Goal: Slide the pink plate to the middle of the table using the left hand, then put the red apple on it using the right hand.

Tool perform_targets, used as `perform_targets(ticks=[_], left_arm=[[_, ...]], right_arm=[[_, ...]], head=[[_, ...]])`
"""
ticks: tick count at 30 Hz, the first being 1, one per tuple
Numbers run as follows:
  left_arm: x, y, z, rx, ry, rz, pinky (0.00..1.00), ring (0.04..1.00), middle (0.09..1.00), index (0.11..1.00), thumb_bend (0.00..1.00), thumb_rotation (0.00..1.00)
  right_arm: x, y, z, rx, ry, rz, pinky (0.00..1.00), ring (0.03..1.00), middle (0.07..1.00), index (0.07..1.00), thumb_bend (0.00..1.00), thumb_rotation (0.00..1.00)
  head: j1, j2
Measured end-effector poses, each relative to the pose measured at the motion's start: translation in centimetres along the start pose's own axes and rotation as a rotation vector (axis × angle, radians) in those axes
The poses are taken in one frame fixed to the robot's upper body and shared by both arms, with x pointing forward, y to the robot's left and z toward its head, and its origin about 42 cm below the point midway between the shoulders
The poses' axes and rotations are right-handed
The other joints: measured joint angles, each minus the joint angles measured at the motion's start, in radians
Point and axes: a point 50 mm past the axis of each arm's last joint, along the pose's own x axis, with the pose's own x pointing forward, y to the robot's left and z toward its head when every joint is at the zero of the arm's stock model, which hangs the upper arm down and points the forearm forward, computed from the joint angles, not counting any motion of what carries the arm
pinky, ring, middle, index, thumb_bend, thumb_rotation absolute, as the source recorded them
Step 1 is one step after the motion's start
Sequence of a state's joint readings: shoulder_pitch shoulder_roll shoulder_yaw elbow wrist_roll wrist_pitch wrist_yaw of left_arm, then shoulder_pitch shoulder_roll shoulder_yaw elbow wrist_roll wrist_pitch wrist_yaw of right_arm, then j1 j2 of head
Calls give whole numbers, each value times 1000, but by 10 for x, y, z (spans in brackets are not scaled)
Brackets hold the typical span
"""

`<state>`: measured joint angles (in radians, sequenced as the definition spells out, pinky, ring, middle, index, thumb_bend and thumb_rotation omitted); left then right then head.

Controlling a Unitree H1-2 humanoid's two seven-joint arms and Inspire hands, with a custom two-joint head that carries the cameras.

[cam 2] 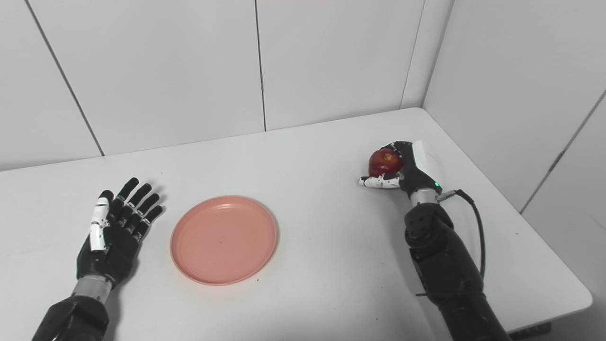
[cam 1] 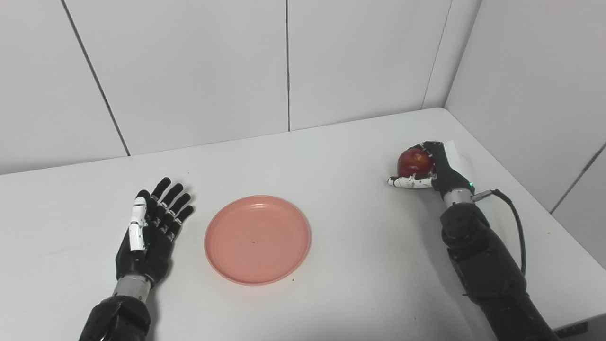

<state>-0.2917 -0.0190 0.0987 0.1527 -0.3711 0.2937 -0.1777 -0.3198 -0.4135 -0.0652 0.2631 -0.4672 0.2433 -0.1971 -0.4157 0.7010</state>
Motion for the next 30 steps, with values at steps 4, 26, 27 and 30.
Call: perform_targets(ticks=[4, 26, 27, 30], left_arm=[[0, 0, 0, 0, 0, 0, 883, 882, 892, 885, 381, 1000], [1, -4, -1, 2, 1, 4, 870, 871, 883, 875, 379, 1000], [1, -5, -2, 0, 0, 5, 870, 871, 883, 875, 379, 1000], [1, -8, -3, -6, 0, 4, 867, 868, 880, 871, 381, 1000]], right_arm=[[-1, 2, 1, -3, -8, -3, 382, 452, 498, 484, 517, 130], [-16, -29, 64, 28, -220, -67, 392, 457, 496, 485, 516, 132], [-17, -30, 67, 32, -230, -65, 387, 451, 492, 485, 516, 130], [-20, -31, 76, 36, -252, -56, 376, 444, 492, 485, 517, 133]], head=[[0, 0], [37, -8], [40, -8], [46, -11]])
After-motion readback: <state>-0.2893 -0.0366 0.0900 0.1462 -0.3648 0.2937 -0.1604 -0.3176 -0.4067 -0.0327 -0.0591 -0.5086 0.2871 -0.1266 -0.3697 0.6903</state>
